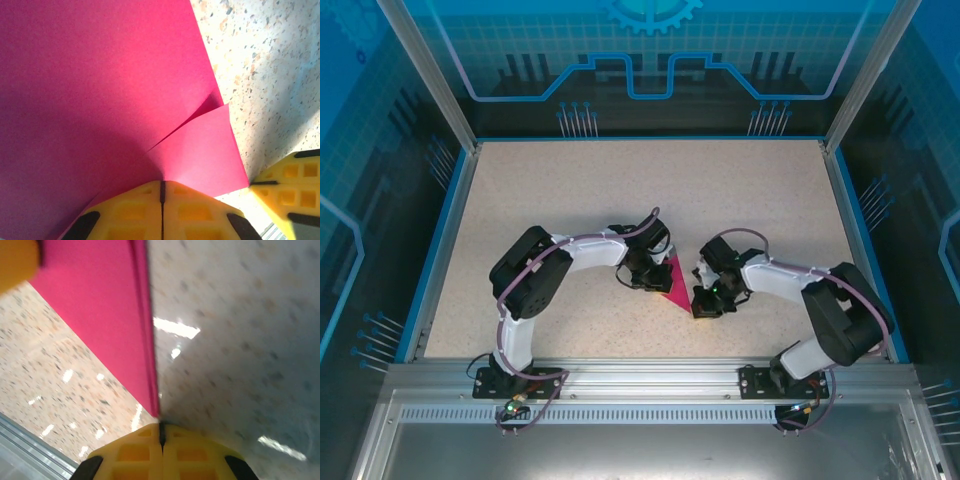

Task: Fold a paper plane with a square sheet of paper (fold left side to right side)
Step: Third fold the triangle at the center of the table.

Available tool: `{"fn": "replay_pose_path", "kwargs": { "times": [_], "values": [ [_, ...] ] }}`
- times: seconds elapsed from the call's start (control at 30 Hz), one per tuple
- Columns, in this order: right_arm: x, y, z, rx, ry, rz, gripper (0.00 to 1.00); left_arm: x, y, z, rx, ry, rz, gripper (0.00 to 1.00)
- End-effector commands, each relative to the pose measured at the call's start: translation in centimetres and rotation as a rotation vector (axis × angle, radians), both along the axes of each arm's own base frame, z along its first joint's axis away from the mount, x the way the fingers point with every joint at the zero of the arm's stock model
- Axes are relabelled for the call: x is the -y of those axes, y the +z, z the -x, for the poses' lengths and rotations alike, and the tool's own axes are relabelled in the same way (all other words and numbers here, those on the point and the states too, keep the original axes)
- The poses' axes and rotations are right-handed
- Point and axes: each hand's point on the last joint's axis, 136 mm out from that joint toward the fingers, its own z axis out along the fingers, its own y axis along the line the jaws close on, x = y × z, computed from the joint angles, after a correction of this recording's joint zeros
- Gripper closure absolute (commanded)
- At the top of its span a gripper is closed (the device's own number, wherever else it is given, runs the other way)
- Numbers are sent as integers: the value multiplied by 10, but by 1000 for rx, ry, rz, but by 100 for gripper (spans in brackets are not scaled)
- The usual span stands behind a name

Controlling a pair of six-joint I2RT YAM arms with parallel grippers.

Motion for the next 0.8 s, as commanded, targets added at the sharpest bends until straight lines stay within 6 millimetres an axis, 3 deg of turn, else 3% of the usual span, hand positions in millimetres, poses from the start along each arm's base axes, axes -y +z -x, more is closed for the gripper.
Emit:
{"fn": "replay_pose_path", "kwargs": {
  "times": [0.0, 0.13, 0.37, 0.5, 0.6, 0.67, 0.77],
  "values": [
    [20, 10, 4, 20, -5, 51, 100, -13, -9, -1, 2, 9, -79, 90],
    [23, 39, -26, 175, -8, 16, 91, -3, 11, -9, 26, 14, -32, 86],
    [34, 87, -70, 426, -34, -35, 56, -1, 75, -36, 130, 70, 77, 72],
    [40, 101, -81, 501, -57, -63, 32, -24, 107, -49, 196, 159, 127, 55],
    [44, 103, -85, 522, -92, -93, 15, -49, 115, -54, 234, 248, 137, 43],
    [48, 104, -89, 533, -125, -111, 1, -66, 116, -54, 260, 314, 145, 40],
    [54, 107, -94, 557, -174, -141, 1, -87, 110, -49, 295, 401, 143, 30]
  ]
}}
